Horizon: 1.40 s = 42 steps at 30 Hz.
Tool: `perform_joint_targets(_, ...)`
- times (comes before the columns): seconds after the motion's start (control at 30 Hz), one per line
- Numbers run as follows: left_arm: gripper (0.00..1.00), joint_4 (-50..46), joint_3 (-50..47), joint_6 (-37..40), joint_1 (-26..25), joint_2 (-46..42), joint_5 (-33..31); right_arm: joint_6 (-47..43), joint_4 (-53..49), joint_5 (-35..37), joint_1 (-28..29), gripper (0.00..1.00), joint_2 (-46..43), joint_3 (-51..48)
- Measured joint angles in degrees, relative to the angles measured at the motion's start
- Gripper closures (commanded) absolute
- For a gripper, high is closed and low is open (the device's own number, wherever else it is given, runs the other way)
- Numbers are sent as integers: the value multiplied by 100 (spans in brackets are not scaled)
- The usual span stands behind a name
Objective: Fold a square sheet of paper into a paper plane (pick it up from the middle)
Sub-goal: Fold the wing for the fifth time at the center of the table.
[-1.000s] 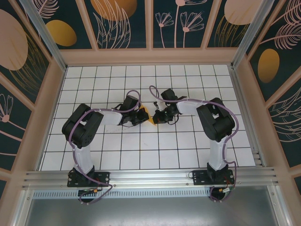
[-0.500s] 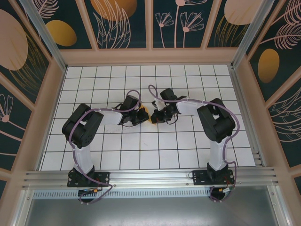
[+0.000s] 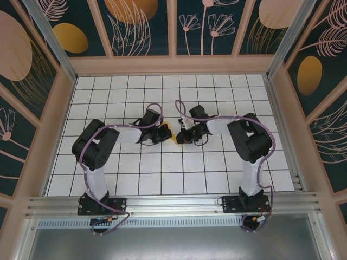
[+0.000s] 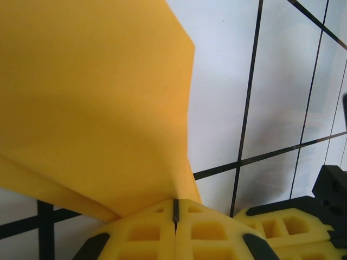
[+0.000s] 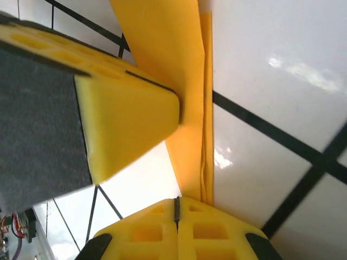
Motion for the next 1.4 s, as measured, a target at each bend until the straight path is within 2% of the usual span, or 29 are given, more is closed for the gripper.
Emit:
perform_joint_targets(0.27, 94, -22, 15, 17, 0, 0, 0, 151, -177, 20, -168, 100, -463, -509)
perform_joint_targets(0.53, 94, -31, 22, 20, 0, 0, -2, 190, -328, -13, -120, 100, -520, -2)
perform_joint_targets(0.7, 94, -44, 39, 20, 0, 11, 0, 190, -291, -37, -2, 100, -223, 503)
perform_joint_targets(1.03, 92, -103, 92, 81, 0, 22, -2, 188, -339, -17, 26, 100, 313, 560)
perform_joint_targets(1.2, 88, -122, 92, 407, -17, -22, -68, 190, -205, -55, -17, 100, 313, 461)
perform_joint_targets(1.4, 85, -341, 140, 1104, 42, -302, -686, 190, -83, -133, -44, 100, 313, 393)
